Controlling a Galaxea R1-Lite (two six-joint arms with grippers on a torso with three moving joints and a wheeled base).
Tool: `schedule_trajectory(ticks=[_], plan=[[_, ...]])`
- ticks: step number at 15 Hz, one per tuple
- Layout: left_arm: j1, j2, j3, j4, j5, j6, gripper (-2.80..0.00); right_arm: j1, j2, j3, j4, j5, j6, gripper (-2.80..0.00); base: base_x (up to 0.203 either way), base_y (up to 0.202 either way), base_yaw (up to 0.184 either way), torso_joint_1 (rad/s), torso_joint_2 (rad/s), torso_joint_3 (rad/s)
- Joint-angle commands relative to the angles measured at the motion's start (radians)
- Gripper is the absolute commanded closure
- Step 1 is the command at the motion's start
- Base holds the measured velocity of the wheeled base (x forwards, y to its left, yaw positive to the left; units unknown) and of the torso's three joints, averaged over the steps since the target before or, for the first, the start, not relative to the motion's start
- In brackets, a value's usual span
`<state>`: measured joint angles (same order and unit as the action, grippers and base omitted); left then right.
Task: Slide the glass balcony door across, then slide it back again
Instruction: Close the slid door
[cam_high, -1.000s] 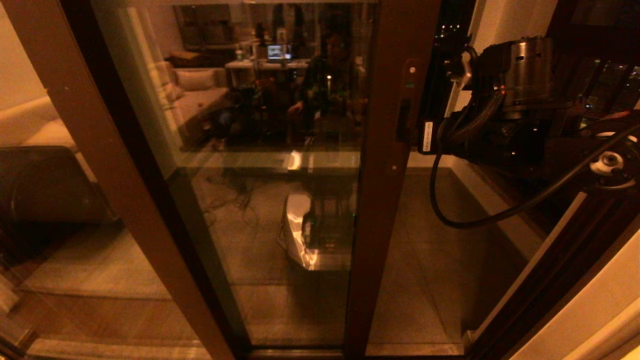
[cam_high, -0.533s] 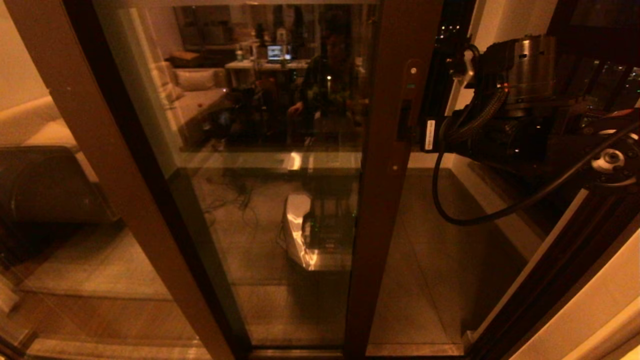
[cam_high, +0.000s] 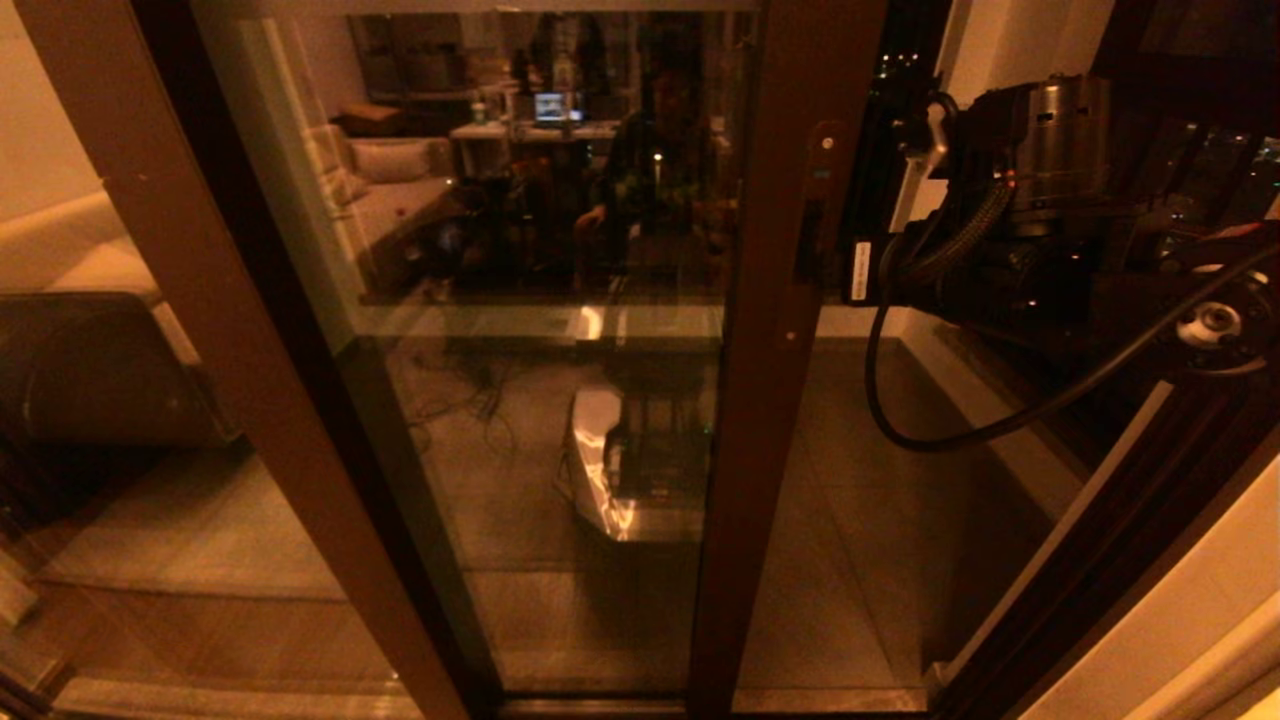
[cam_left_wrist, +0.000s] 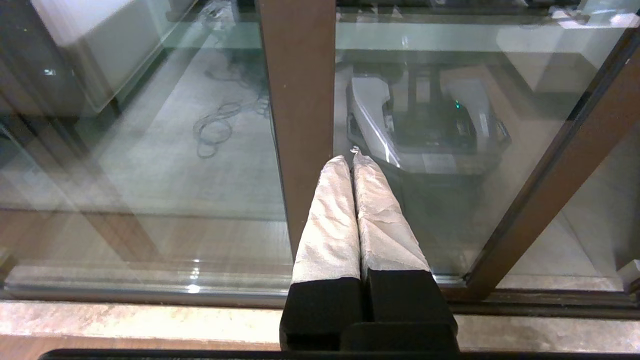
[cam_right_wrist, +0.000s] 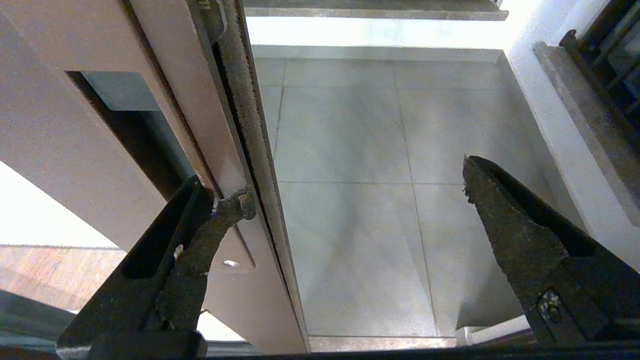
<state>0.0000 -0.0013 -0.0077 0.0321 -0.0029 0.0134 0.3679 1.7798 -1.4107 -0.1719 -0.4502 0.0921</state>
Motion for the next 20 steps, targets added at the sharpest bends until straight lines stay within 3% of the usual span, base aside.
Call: schedule_trajectory(ticks=[1,6,20], plan=[[0.000,-0.002,0.000,0.000,0.000,0.000,0.00,0.012,-0.021,0.025,-0.049,-0.009,0.000,-2.80,0.000,0.000,0.000,0.000,0.00,0.000],[0.000,-0.002,0.000,0.000,0.000,0.000,0.00,0.047,-0.068,0.118,-0.154,0.004,-0.058,-2.80,0.000,0.000,0.000,0.000,0.00,0.000],[0.000,-0.002,0.000,0.000,0.000,0.000,0.00,0.019,-0.062,0.118,-0.156,0.005,-0.061,-2.80,0.000,0.000,0.000,0.000,0.00,0.000]])
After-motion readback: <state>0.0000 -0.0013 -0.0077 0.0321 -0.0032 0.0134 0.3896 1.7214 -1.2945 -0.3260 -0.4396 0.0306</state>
